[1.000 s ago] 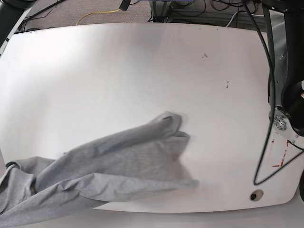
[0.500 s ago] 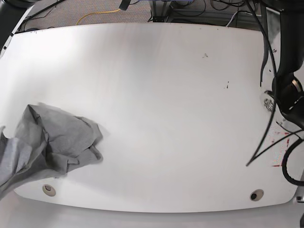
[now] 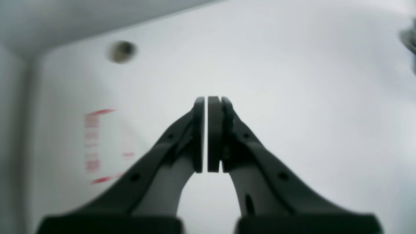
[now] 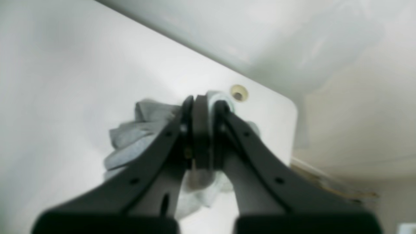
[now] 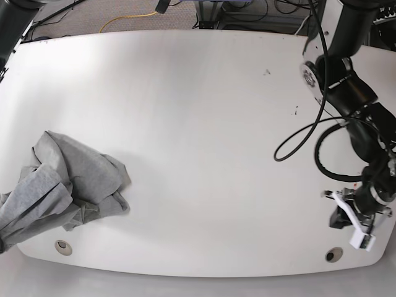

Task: Fold the T-shirt properly
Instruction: 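Lift the shirt high with the right gripper, releasing the left gripper, then lower the shirt with the right gripper and move the left gripper toward it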

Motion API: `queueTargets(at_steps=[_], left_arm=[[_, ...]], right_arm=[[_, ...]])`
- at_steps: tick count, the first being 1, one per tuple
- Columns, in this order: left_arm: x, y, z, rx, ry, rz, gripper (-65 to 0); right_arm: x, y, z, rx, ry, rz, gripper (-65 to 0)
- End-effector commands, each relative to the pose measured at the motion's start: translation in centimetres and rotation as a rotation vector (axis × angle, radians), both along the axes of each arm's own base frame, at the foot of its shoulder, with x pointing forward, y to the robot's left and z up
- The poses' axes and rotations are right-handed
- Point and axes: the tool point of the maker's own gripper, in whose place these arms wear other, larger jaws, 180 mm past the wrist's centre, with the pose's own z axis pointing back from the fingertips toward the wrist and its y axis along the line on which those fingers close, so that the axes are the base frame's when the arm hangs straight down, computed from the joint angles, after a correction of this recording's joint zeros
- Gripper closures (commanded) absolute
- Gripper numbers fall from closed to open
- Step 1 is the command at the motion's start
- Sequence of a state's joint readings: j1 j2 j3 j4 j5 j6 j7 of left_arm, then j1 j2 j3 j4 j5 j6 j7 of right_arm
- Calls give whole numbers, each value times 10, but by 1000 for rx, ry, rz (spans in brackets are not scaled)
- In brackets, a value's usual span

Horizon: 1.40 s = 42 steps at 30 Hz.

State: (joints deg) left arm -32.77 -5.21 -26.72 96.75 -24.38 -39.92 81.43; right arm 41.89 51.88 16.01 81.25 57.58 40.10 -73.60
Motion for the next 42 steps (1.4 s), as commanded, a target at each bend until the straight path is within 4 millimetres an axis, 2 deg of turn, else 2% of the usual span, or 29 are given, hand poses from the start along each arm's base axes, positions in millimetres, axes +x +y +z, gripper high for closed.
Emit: queueTargets(at_steps=[1,3,7,8,10,14,18,20,22,24,28,34,37,40,42], left_arm=[[5,-22,13,-19,-53,-52,0],[6,-43,3,-36,-29,-93,-1],[2,-79,-10,-73,-4,-157,-111],[1,-84,-12,-80,-1,-164,-118],[-1,-94,-15,-104,5,-176,-103],[-1,-98,-16,-112,8,-181,-11],[-1,-94,-16,-111,7,-171,0],[-1,-81,-15,-98,5,-149,0],[-3,-57,-10,-90,-15,-91,0],[-7,-22,-8,-79,-22,-12,0],[-14,28,-10,-65,-13,89,0],[-49,108,-20,-9,29,256,0],[-62,132,-17,4,25,290,0],[-76,141,-20,-5,24,287,0],[-87,148,-21,-8,19,303,0]], right_arm=[[-11,-19,10,6,-37,-49,0],[-16,-24,-3,19,-15,-63,0],[-24,-30,-24,33,29,-82,0],[-25,-32,-24,36,28,-87,0],[-30,-36,-30,44,39,-101,0],[-35,-43,-30,51,33,-119,0],[-34,-41,-31,57,33,-113,0],[-32,-35,-33,51,41,-98,0],[-23,-17,-29,47,16,-55,0],[-11,10,-25,36,-5,8,0],[11,56,-11,13,-34,123,0],[36,112,23,5,-107,254,0],[50,159,46,-44,-147,346,0],[58,202,69,-105,-190,427,0],[58,220,84,-114,-223,463,0]])
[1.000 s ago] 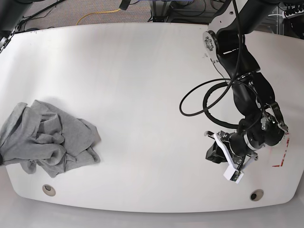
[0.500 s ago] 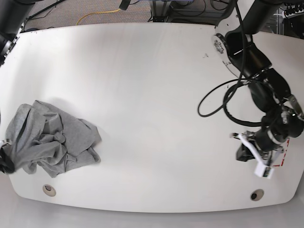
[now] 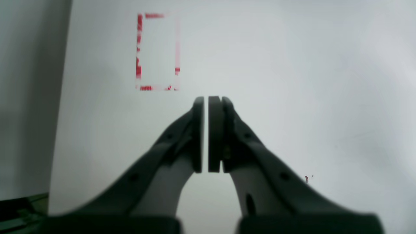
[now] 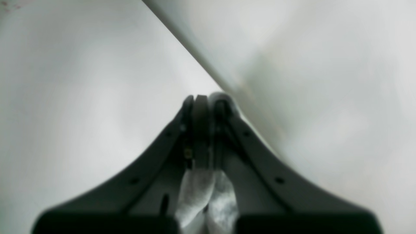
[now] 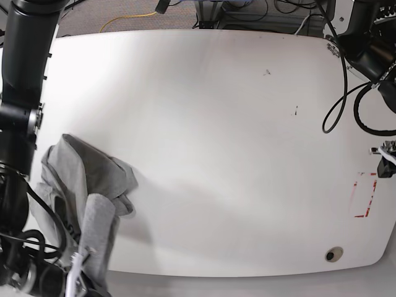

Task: Fold the T-shirt properly
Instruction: 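Lower the shirt with the right gripper and move the left gripper toward it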

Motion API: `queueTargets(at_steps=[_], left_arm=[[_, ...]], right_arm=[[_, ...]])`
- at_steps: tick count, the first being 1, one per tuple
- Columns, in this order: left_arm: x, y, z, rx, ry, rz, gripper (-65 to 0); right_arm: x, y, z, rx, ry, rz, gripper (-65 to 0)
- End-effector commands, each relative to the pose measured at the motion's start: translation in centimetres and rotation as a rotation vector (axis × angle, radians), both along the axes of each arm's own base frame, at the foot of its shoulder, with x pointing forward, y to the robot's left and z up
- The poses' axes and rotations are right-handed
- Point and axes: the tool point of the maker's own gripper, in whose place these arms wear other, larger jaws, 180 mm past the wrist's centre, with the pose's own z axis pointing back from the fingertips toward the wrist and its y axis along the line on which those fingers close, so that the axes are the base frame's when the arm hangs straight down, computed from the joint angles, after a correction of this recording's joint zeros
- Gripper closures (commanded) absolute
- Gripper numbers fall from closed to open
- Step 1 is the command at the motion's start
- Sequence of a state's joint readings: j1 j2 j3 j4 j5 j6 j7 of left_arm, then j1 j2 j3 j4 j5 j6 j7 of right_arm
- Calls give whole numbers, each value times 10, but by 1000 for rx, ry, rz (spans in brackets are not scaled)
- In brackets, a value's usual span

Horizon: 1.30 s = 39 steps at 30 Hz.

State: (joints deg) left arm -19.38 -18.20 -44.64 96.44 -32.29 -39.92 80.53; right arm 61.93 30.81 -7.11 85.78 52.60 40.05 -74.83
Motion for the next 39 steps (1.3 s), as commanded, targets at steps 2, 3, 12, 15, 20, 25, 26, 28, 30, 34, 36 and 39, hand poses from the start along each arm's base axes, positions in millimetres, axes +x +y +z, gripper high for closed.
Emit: queueTargets(at_steps=[2,3,12,15,20,25,26,28,30,34,36,39], left_arm=[[-19,20,14,21,-50,47,0],[-24,22,12,20,-48,57,0],[-48,35,-1,27,-11,108,0],[-53,37,3,41,-22,119,0],[-53,38,6,47,-27,121,0],[-51,34,6,48,-29,113,0],[-51,34,6,48,-29,113,0],[-51,34,6,48,-29,113,0],[-51,34,6,47,-28,111,0],[-44,24,2,52,-10,71,0],[-37,13,-1,59,4,30,0],[-27,-8,-9,67,30,-42,0]], right_arm=[[-5,36,63,47,-150,94,0],[-6,46,72,42,-170,113,0],[-4,161,68,16,-120,308,0],[-2,179,59,44,-71,339,0],[-6,223,49,104,3,420,0],[-12,244,50,131,14,465,0],[-12,243,49,127,17,462,0],[-6,231,48,123,17,437,0],[3,209,45,110,17,388,0],[18,165,42,88,17,296,0],[24,139,40,74,16,243,0],[24,111,47,46,-21,193,0]])
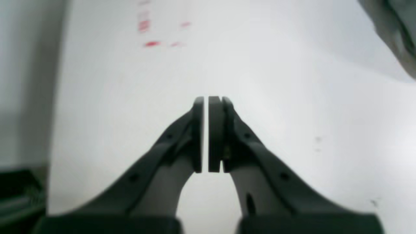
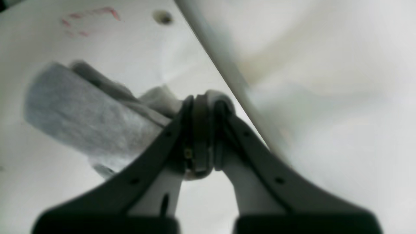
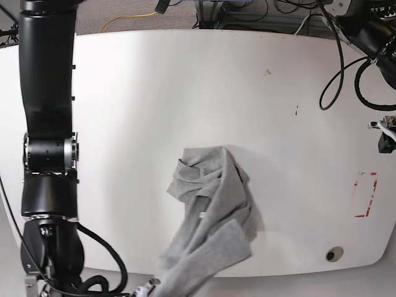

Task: Fold the T-shirt properly
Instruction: 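Lower the shirt with the right gripper and move the left gripper toward it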

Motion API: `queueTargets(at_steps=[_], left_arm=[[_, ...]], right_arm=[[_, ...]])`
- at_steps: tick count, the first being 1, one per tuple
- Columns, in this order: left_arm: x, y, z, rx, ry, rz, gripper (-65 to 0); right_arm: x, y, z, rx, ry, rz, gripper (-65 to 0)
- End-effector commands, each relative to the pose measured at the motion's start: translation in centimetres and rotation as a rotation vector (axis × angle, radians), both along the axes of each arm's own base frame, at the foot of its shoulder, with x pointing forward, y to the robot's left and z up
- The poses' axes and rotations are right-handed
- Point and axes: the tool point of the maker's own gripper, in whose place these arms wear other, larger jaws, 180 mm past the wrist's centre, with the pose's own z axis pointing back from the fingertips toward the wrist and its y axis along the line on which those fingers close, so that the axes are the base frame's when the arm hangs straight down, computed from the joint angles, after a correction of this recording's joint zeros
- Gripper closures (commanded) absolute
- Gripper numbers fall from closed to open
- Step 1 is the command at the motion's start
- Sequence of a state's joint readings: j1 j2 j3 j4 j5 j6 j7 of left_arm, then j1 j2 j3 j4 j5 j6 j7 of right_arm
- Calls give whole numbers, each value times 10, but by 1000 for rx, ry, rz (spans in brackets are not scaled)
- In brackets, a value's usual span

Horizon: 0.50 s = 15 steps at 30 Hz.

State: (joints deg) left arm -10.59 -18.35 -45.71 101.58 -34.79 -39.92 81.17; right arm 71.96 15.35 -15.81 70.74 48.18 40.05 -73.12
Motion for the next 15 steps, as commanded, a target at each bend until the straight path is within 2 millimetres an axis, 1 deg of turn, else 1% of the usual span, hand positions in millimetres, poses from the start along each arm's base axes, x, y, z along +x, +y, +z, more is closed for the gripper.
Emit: queueTargets(at_steps=[1,2,4,5,6,11,15], left_arm=[[11,-11,11,17,-37,-47,0],[14,-21,5,6,-28,-69,0],[18,-37,-2,-14,-18,-104,0],[23,-51,-4,-30,-29,-134,-8],[27,-61,-6,-36,-33,-159,-21],[47,-127,-13,-57,-54,-337,-150],[54,-175,-24,-49,-49,-439,-232]], right_arm=[[-10,-4,46,30,-127,19,0],[-12,-16,50,13,-152,-2,0],[-13,-33,54,-7,-176,-32,0],[-14,-43,56,-17,-186,-52,0],[-15,-49,57,-23,-193,-62,0],[-21,-82,66,-65,-237,-124,0],[-24,-100,71,-82,-255,-160,0]])
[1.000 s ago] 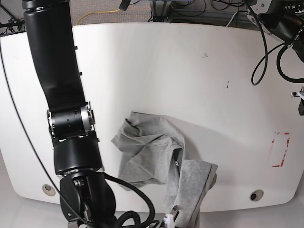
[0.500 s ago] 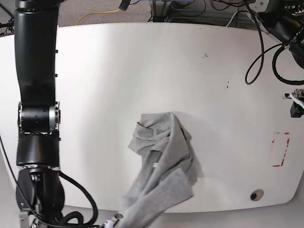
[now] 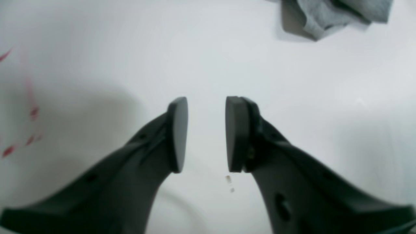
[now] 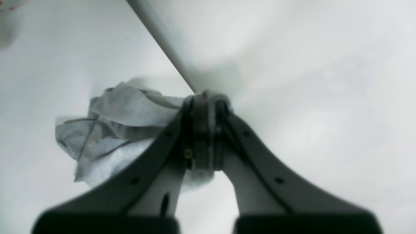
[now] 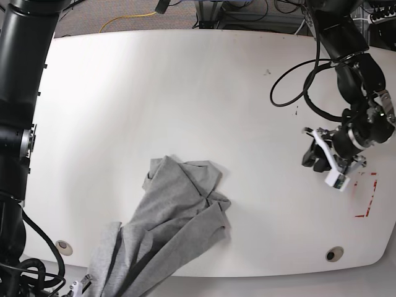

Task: Fold the T-shirt properly
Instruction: 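Lower the shirt with the right gripper and move the left gripper toward it, then grasp the bunched shirt fabric with the left gripper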

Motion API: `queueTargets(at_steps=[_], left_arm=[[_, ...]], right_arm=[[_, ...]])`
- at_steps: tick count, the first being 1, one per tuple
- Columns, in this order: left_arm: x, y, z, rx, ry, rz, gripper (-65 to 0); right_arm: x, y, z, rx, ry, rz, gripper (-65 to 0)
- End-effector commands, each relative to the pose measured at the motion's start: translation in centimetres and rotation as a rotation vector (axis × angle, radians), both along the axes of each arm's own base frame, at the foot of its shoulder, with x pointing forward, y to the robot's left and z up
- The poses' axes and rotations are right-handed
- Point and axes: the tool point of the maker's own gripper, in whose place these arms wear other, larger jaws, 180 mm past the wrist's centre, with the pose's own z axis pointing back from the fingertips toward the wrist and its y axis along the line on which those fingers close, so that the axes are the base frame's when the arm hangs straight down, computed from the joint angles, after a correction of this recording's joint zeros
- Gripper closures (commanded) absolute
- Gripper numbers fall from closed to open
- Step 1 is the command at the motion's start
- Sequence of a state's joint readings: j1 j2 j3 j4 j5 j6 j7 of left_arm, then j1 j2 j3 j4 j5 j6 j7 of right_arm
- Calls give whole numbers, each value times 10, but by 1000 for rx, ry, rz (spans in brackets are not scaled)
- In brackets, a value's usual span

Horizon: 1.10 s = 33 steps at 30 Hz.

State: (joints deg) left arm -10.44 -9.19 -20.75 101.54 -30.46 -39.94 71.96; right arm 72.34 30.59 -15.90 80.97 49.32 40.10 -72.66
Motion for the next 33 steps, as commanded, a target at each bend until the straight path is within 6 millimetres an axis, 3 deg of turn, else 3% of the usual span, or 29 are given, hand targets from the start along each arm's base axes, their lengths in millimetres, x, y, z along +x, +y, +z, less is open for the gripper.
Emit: queueTargets(at_steps=[1,5,8,11,17,27,33], left_arm=[[9,-20,10,-2,-55,-40,-251],[13,-66,-5,-67,-32,-114,-340],[22,-92,-10,-119,-27,-167,-375],[27,-116,-25,-155,19,-224,-375],[38,-164,-27,-286,28,-272,-375],[47,-244,-49,-454,114,-372,-375],[45,-279,-54,-522,139,-410,-376]], right_arm=[[-10,-7,40,27,-111,3,0],[-20,-24,62,61,-180,-25,0],[-19,-26,49,65,-155,-29,0],[-16,-27,36,65,-128,-34,0],[-16,-37,19,58,-91,-55,0],[-14,-38,12,58,-79,-60,0],[-14,-37,12,58,-79,-58,0]])
